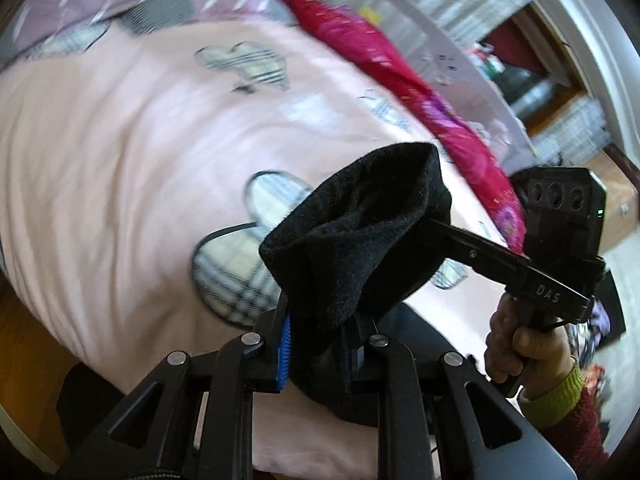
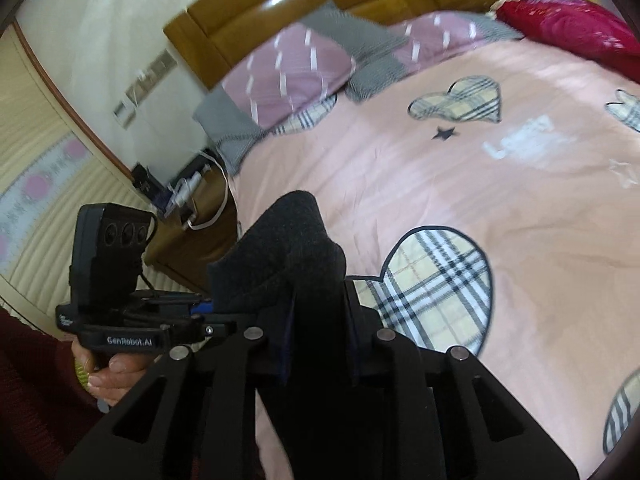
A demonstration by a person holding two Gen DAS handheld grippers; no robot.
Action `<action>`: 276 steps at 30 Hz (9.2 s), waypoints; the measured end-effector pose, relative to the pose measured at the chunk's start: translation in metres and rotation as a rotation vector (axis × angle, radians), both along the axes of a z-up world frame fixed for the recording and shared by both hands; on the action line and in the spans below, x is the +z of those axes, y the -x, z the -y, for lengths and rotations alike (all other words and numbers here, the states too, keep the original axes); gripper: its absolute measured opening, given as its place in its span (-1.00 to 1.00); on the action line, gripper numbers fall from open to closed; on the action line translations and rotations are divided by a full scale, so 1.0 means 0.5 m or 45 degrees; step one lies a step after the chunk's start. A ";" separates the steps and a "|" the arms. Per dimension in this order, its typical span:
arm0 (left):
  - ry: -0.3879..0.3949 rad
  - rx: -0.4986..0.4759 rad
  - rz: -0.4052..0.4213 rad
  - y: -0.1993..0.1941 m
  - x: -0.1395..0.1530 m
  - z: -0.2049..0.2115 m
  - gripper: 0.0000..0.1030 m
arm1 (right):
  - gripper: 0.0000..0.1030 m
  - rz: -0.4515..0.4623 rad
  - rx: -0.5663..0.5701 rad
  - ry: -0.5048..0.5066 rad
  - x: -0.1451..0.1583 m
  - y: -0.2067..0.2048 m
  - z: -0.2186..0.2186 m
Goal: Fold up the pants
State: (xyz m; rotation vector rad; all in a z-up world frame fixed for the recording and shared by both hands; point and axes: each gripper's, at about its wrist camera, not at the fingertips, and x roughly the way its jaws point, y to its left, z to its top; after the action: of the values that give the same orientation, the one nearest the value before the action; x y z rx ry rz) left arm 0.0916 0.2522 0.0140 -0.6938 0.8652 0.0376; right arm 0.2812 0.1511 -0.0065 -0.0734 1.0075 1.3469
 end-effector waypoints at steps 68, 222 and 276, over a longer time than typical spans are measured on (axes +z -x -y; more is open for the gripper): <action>-0.406 -1.087 -0.046 0.003 -0.031 0.707 -0.26 | 0.52 -0.172 -1.168 -0.261 -0.129 0.232 0.781; -0.285 -0.412 -0.200 -0.296 -0.144 0.191 0.17 | 0.25 -0.292 -1.116 0.013 -0.191 -0.024 0.499; -0.784 -0.247 -0.090 -0.086 -0.043 0.260 0.55 | 0.74 0.378 -0.969 0.296 -0.037 0.191 0.362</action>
State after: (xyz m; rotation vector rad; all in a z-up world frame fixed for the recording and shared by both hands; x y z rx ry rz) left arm 0.1347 0.1223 -0.0074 -0.0321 0.9229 0.1488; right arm 0.1856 -0.0299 -0.0252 -0.0541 0.8108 0.5043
